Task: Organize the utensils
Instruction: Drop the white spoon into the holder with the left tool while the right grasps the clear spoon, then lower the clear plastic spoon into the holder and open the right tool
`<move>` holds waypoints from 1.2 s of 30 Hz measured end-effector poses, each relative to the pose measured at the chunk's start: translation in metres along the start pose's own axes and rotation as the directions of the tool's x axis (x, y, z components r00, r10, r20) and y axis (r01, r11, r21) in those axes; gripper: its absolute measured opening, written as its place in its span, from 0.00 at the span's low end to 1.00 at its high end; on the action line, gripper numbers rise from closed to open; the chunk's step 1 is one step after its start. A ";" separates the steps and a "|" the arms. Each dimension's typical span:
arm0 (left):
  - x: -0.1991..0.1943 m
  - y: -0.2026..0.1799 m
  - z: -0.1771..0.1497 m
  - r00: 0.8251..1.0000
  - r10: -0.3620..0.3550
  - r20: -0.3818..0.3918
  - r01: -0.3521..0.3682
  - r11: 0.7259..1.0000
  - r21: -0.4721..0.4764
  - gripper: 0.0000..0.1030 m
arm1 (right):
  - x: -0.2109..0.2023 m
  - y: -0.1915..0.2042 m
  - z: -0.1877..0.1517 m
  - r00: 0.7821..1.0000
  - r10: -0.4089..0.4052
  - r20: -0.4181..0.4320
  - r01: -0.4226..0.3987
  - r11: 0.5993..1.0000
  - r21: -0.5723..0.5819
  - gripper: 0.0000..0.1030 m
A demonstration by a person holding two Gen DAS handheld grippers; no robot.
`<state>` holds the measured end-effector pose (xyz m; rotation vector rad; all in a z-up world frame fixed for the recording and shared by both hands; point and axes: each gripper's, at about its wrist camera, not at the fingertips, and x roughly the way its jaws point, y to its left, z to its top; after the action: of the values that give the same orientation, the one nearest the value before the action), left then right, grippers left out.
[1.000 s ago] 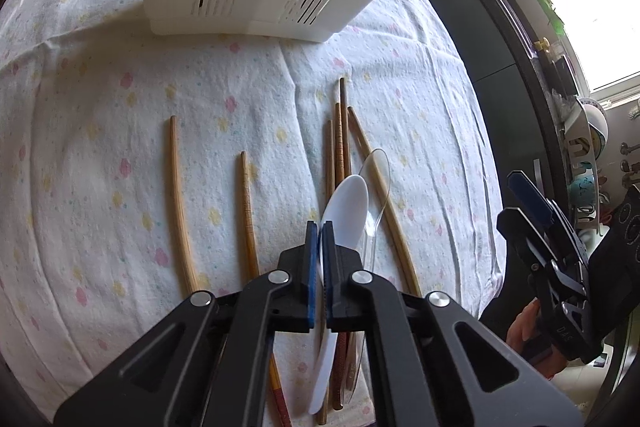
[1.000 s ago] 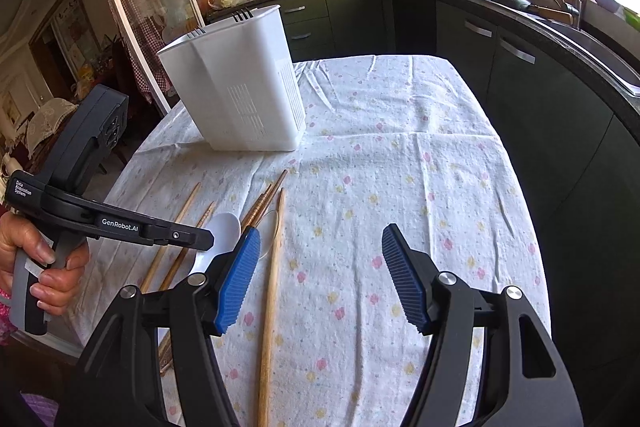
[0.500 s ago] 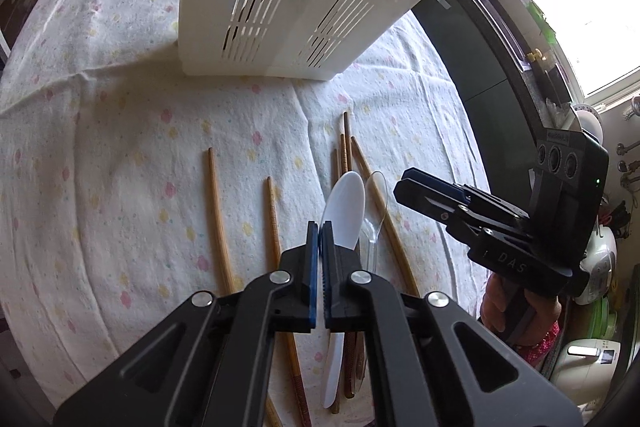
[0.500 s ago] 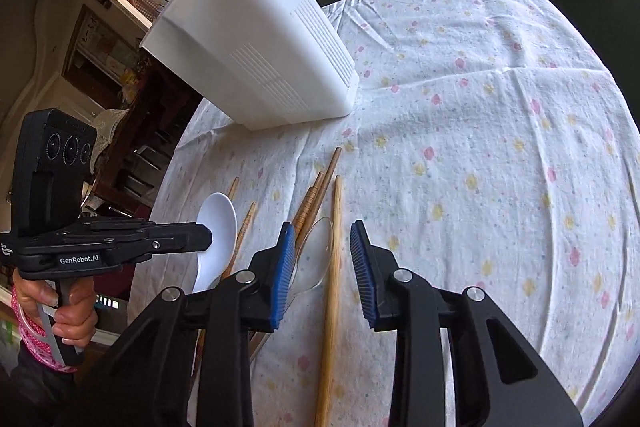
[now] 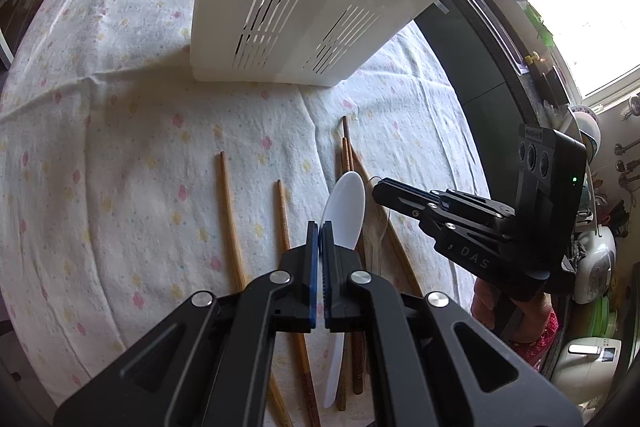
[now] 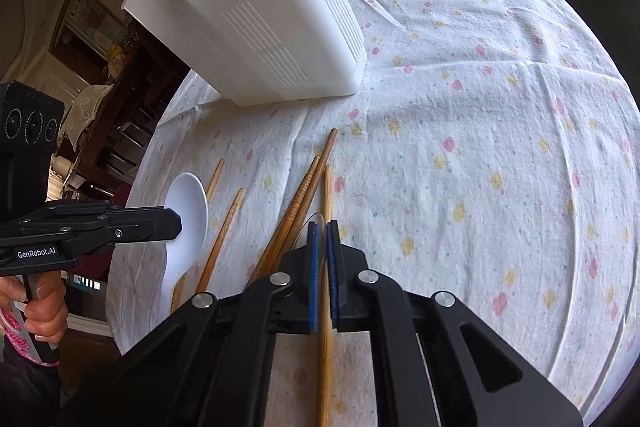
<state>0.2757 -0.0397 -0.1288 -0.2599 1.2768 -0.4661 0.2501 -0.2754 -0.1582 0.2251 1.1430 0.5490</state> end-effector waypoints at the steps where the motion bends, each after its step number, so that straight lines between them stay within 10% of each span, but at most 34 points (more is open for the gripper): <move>1: -0.001 0.001 0.000 1.000 0.001 0.002 -0.001 1.000 0.000 0.02 | -0.001 0.001 -0.001 1.000 0.000 0.007 0.000 1.000 0.001 0.03; 12: -0.051 -0.013 0.005 0.992 0.003 0.125 -0.010 0.999 0.051 0.02 | -0.069 0.024 -0.007 0.964 -0.082 0.251 0.098 0.994 -0.053 0.03; 21: -0.131 -0.039 0.036 0.938 -0.012 0.348 -0.026 0.994 0.104 0.02 | -0.157 0.056 -0.014 0.814 -0.172 0.555 0.263 0.961 -0.088 0.03; 27: -0.180 -0.059 0.073 0.836 0.003 0.549 -0.086 0.988 0.125 0.02 | -0.185 0.072 -0.015 0.732 -0.213 0.647 0.348 0.933 -0.087 0.03; 36: -0.192 -0.067 0.119 0.579 0.067 0.813 -0.248 0.964 0.097 0.02 | -0.202 0.077 -0.010 0.656 -0.254 0.711 0.408 0.912 -0.051 0.03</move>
<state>0.3358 -0.0161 0.0981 -0.1460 0.3267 -0.2545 0.1572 -0.3167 0.0325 0.0200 0.3554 0.2036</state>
